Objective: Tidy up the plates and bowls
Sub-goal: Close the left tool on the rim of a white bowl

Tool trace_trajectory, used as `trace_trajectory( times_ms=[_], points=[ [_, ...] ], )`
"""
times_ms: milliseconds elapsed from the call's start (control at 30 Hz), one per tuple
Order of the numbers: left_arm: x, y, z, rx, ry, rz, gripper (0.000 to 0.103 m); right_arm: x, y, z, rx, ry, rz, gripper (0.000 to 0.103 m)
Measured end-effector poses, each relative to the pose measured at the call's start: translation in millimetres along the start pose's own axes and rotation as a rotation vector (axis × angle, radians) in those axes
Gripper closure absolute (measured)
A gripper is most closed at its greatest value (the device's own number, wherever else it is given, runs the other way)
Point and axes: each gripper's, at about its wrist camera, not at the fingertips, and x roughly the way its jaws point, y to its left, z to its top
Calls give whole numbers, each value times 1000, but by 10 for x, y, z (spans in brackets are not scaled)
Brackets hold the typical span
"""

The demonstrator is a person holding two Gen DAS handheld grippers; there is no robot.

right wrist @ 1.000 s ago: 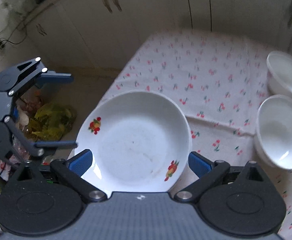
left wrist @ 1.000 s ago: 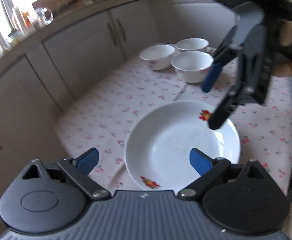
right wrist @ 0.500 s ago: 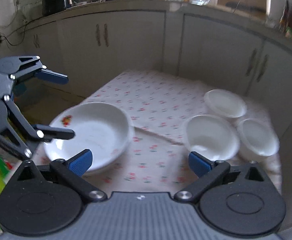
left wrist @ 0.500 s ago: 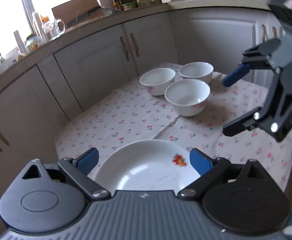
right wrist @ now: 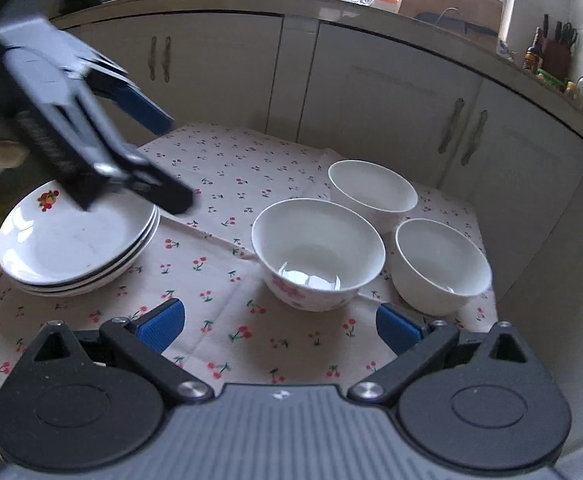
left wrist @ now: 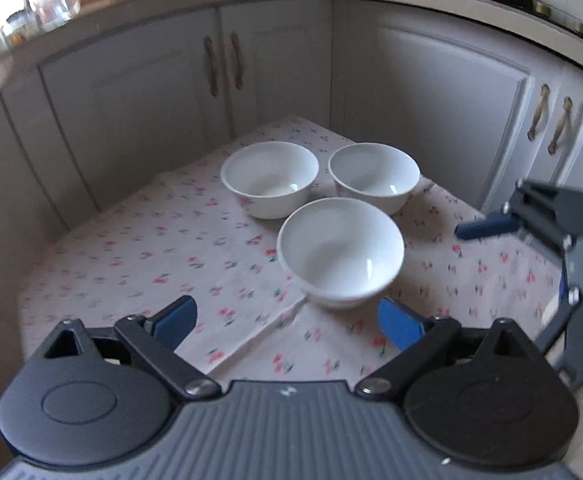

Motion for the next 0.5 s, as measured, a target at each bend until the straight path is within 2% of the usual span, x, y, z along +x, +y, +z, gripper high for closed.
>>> trace_trajectory(
  times_ms=[67, 167, 333, 500],
  points=[
    [201, 20, 112, -19, 24, -27, 6, 88, -61, 16, -1, -4, 9, 1],
    [462, 30, 236, -24, 57, -50, 8, 250, -146, 44, -3, 8, 31, 7],
    [806, 52, 364, -43, 104, -87, 17, 440, -244, 59, -15, 27, 52, 8],
    [1021, 38, 412, -39, 136, -130, 26, 585, -307, 50, -10, 46, 75, 14]
  ],
)
